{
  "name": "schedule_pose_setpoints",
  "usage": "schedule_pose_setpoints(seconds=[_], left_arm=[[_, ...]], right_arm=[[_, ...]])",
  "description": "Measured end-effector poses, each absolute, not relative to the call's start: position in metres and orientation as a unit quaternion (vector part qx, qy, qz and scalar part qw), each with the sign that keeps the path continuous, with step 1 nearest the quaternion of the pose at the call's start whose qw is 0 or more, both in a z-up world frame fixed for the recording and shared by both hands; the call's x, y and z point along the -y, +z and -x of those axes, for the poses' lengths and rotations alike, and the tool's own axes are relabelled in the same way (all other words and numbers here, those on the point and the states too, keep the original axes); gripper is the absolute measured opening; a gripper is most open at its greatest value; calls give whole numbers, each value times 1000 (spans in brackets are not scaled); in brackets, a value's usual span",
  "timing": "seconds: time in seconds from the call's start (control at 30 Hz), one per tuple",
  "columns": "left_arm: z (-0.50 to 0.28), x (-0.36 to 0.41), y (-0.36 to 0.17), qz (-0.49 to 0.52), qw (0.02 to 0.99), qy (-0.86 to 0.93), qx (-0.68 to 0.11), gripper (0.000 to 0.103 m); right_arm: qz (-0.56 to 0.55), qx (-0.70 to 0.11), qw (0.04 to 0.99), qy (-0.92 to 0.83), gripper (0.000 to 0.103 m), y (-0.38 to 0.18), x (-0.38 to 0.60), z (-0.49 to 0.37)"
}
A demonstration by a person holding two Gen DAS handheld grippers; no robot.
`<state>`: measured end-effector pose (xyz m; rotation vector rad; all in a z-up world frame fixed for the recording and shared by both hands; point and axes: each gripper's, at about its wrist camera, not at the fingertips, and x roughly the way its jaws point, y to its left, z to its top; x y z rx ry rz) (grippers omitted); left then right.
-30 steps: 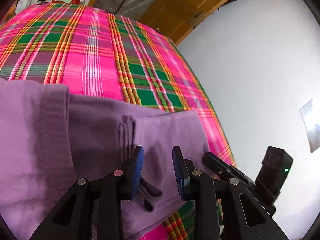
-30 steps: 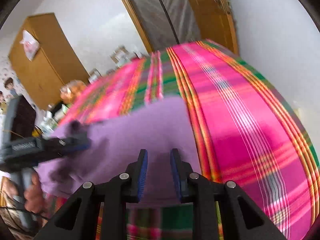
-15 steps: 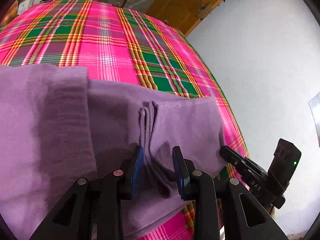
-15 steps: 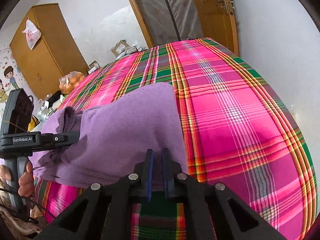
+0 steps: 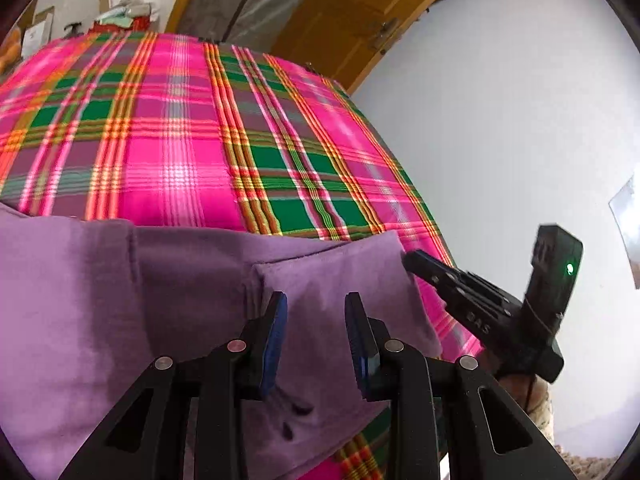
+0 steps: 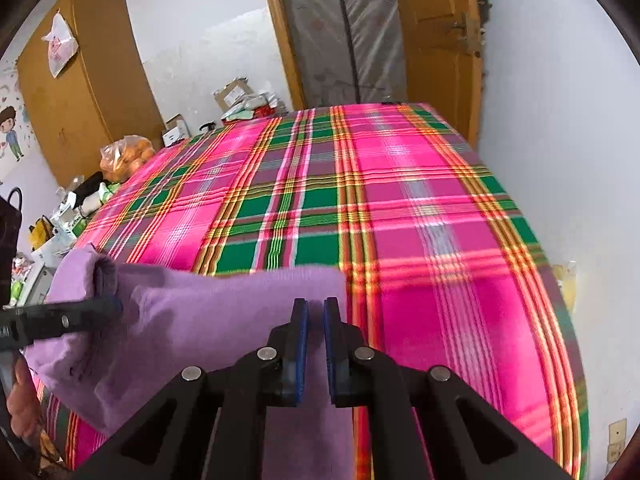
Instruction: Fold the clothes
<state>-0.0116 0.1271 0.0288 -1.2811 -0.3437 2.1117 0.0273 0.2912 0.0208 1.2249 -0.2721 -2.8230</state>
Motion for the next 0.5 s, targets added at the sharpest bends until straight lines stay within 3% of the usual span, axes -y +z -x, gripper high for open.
schedule_pose_setpoints(seconds=[0.5], left_arm=[[17, -130, 9, 507, 311, 794, 126, 31]], right_arm=[[-410, 111, 31, -905, 9, 0, -302, -8]])
